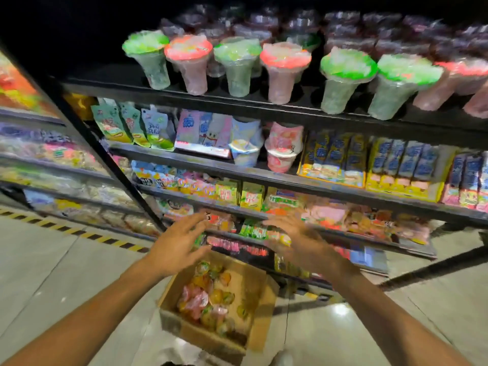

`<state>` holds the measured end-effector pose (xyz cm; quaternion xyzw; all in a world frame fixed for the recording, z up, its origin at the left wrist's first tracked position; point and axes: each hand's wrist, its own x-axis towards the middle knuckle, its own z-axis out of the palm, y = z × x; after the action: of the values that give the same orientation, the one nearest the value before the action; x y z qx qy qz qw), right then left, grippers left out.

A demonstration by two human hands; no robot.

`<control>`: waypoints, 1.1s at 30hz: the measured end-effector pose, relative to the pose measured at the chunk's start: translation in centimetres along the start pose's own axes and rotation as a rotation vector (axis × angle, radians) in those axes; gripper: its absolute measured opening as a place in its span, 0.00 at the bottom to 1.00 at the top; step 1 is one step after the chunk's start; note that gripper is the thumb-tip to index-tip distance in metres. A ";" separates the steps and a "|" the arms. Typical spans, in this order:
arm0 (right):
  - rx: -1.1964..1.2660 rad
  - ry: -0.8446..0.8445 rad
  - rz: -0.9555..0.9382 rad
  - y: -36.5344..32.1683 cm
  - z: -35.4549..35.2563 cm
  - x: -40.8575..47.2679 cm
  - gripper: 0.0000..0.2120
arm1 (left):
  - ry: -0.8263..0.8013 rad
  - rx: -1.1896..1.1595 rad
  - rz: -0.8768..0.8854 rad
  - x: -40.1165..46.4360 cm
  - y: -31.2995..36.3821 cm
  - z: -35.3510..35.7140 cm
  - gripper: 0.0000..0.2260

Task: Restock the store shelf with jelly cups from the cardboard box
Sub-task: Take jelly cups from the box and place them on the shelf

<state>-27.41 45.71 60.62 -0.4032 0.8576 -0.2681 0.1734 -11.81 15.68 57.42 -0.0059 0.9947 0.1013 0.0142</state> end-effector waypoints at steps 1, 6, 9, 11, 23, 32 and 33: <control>0.007 -0.027 0.057 -0.4 2.5 0.2 0.25 | -0.050 -0.015 -0.020 -1.4 -1.7 1.4 0.33; 0.057 -0.235 0.294 -3.3 14.4 2.1 0.28 | -0.193 -0.108 -0.036 -7.4 -10.9 7.4 0.31; 0.153 -0.287 0.481 -5.3 21.0 2.9 0.27 | -0.330 -0.198 -0.071 -9.5 -15.6 9.2 0.33; 0.185 -0.313 0.576 -6.5 24.7 2.9 0.24 | -0.373 -0.228 -0.068 -10.9 -18.5 10.7 0.33; 0.382 -0.263 0.989 -5.2 37.6 -3.6 0.20 | -0.578 -0.278 -0.035 -12.6 -23.5 21.8 0.25; 0.484 -0.269 1.013 4.4 45.7 -3.3 0.19 | -0.680 -0.225 -0.104 -12.7 -21.0 31.6 0.25; 0.485 -0.273 1.003 5.7 46.9 -2.9 0.19 | -0.681 -0.227 -0.102 -12.4 -20.8 33.2 0.25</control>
<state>-4.96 36.00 20.11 0.0733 0.8278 -0.2878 0.4760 1.81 2.08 21.10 -0.0229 0.9138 0.2062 0.3491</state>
